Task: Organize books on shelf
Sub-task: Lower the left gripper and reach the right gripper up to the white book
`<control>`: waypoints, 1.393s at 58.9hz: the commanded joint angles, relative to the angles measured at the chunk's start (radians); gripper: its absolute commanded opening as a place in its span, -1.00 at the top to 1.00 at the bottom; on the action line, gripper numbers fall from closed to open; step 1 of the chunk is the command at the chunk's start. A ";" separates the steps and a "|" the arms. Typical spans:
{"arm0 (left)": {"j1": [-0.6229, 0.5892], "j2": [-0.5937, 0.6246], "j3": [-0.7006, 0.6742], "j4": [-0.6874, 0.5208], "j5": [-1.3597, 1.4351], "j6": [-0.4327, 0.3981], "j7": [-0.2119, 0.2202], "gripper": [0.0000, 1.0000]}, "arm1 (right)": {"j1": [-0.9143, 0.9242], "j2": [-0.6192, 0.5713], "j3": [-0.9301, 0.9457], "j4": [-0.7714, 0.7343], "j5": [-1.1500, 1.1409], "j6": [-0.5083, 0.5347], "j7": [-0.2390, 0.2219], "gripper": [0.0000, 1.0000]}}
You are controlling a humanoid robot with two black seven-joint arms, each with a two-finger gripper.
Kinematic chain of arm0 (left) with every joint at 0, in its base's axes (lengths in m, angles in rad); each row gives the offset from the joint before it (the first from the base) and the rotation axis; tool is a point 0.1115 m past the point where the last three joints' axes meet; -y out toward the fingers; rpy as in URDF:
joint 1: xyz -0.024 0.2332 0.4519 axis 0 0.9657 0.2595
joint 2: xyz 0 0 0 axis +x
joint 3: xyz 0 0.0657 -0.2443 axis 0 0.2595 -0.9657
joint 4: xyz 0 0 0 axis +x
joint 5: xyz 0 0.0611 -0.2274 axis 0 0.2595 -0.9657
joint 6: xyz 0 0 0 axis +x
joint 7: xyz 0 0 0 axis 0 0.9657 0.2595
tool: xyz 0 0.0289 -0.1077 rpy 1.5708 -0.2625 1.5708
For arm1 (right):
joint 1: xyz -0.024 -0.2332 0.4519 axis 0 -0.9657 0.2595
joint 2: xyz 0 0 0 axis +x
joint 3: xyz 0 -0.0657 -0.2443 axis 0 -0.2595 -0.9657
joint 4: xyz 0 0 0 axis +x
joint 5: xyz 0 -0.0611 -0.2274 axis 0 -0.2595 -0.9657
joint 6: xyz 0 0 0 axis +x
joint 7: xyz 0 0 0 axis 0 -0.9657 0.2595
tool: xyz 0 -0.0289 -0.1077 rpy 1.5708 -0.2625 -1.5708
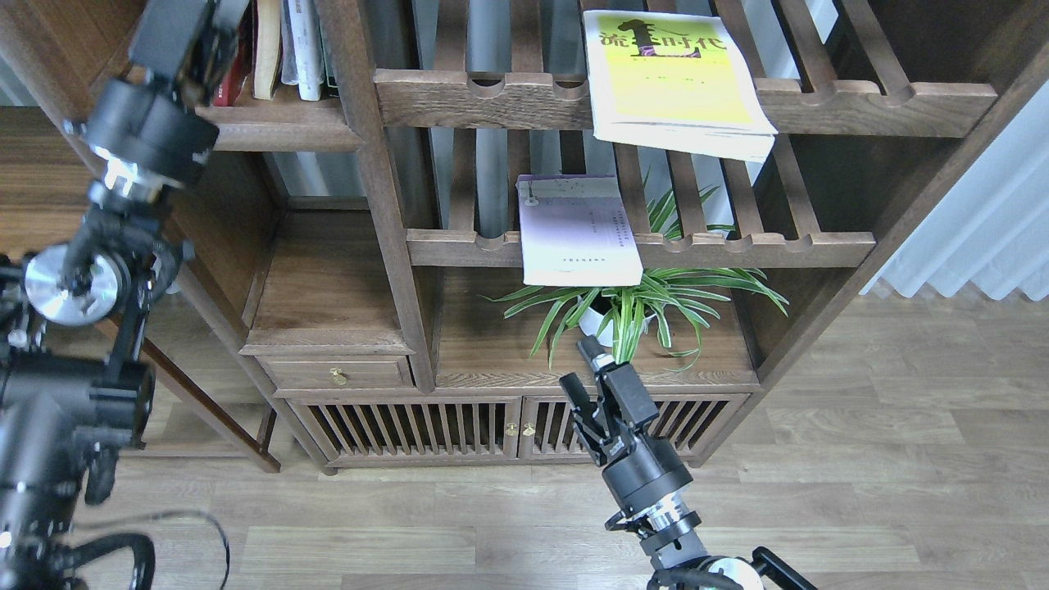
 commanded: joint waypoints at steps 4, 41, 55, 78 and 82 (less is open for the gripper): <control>0.125 0.013 0.077 -0.001 0.000 0.000 0.004 -0.98 | 0.006 0.000 0.014 -0.001 -0.004 0.000 -0.002 -0.98; 0.462 0.108 0.191 0.073 0.000 0.000 -0.002 -0.98 | 0.120 0.000 0.134 -0.154 -0.004 0.000 0.008 -0.98; 0.481 0.095 0.184 0.105 -0.046 0.000 -0.050 -0.98 | 0.126 0.000 0.046 -0.166 0.004 0.000 0.009 -0.97; 0.501 0.087 0.200 0.113 -0.058 0.000 -0.062 -0.99 | 0.183 0.000 -0.090 -0.186 0.033 0.000 0.009 -0.97; 0.502 0.087 0.200 0.113 -0.058 0.000 -0.062 -0.99 | 0.219 0.000 -0.090 -0.209 0.064 -0.004 0.009 -0.97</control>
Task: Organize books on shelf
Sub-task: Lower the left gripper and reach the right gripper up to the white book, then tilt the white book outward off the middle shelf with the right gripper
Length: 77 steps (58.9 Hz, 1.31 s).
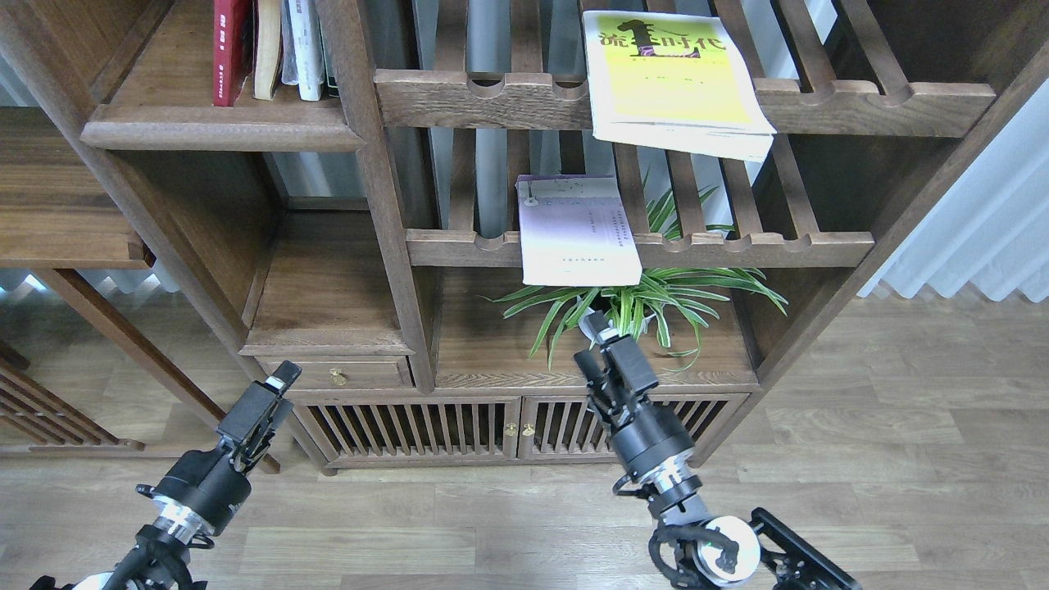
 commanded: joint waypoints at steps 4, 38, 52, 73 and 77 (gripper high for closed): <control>0.008 0.002 -0.001 0.003 0.001 0.000 0.001 -0.99 | 0.129 0.000 -0.004 -0.084 0.088 -0.044 0.000 -0.97; 0.005 0.000 -0.001 0.011 0.001 0.000 0.001 -0.98 | 0.231 0.000 -0.003 -0.122 0.159 -0.196 0.021 -0.97; 0.006 0.002 -0.001 0.011 0.001 0.000 0.001 -0.99 | 0.266 0.000 -0.001 -0.148 0.162 -0.199 0.021 -0.97; 0.003 0.002 -0.003 0.011 0.001 0.000 0.001 -0.99 | 0.302 0.000 0.006 -0.174 0.164 -0.291 0.021 -0.96; 0.002 0.002 -0.003 0.011 0.001 0.000 0.001 -0.98 | 0.306 0.000 0.006 -0.174 0.164 -0.292 0.021 -0.94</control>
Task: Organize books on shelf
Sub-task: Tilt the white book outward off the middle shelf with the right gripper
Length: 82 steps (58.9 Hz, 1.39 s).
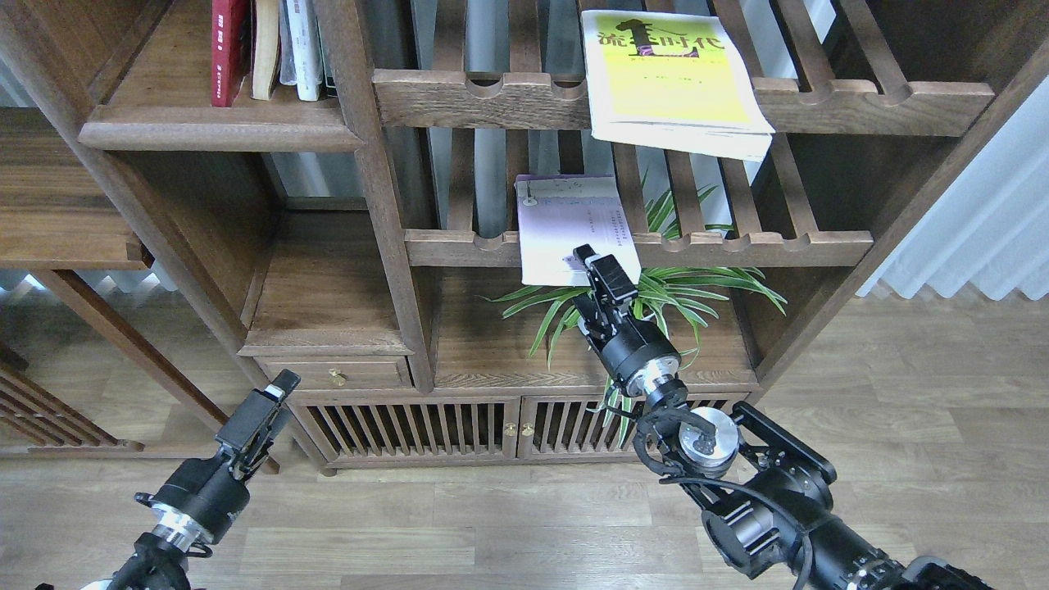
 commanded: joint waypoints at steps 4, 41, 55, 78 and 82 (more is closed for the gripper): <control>-0.002 0.000 -0.002 0.000 0.000 0.000 0.000 -0.99 | 0.009 0.000 -0.001 0.000 0.001 -0.005 0.000 -0.91; 0.000 0.008 -0.035 0.000 -0.002 0.000 0.000 -0.99 | 0.023 0.000 -0.009 -0.052 -0.003 0.005 0.031 0.27; 0.001 0.008 -0.038 0.000 -0.002 0.000 0.000 -0.99 | 0.023 0.000 -0.010 -0.056 -0.007 0.021 0.040 0.66; 0.001 0.006 -0.035 0.006 -0.003 0.000 0.000 -0.99 | -0.040 0.000 -0.013 0.101 -0.070 0.247 0.035 0.92; 0.001 0.006 -0.035 0.006 -0.006 0.000 0.000 -0.99 | -0.086 0.000 -0.009 0.179 -0.072 0.247 0.035 0.92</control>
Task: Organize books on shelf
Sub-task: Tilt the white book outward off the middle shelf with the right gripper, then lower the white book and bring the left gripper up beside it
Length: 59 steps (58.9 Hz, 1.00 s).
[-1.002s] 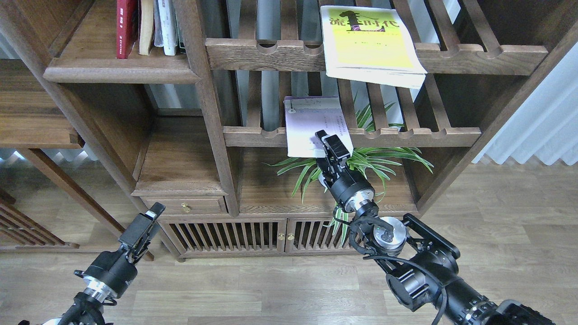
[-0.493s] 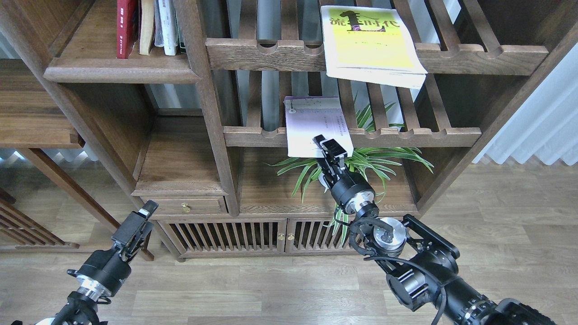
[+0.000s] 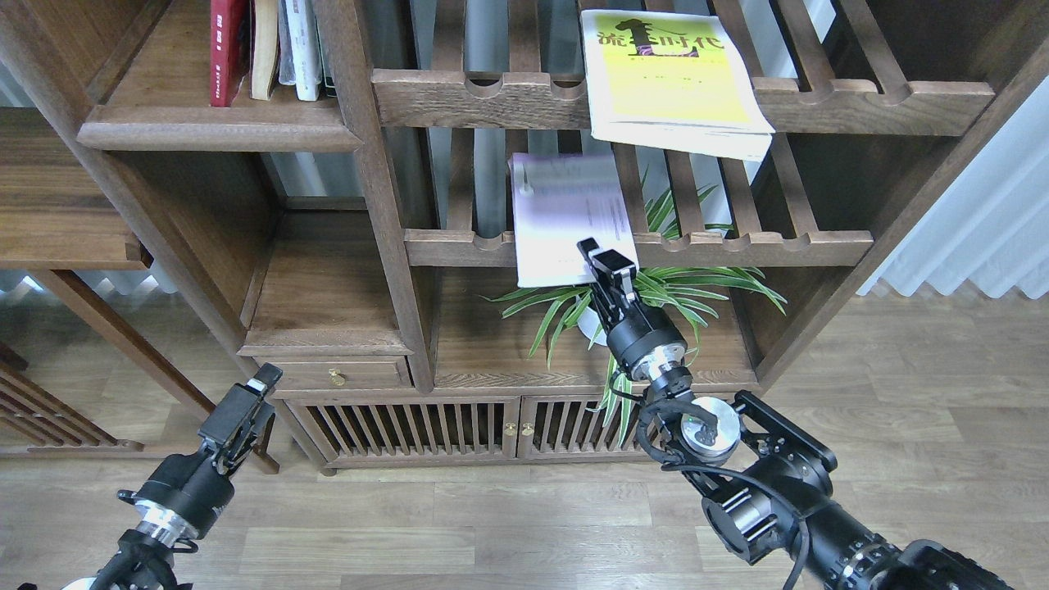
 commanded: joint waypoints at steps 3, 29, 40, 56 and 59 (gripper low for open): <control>0.000 0.000 0.003 0.000 0.001 0.000 0.000 -0.99 | -0.061 0.000 0.010 0.108 -0.006 0.002 0.000 0.92; -0.008 -0.012 0.053 -0.008 -0.080 0.000 -0.002 -0.98 | -0.351 0.000 -0.002 0.388 -0.116 0.005 -0.024 0.92; -0.013 -0.028 0.055 -0.034 -0.135 0.000 -0.003 -0.99 | -0.431 0.000 -0.001 0.406 -0.148 0.017 -0.052 0.91; -0.074 -0.032 0.129 -0.069 -0.243 0.000 -0.006 -0.99 | -0.531 0.000 -0.067 0.421 -0.233 0.042 -0.084 0.91; -0.091 -0.034 0.135 -0.081 -0.253 0.000 -0.012 -0.99 | -0.534 0.000 -0.073 0.420 -0.237 0.042 -0.084 0.91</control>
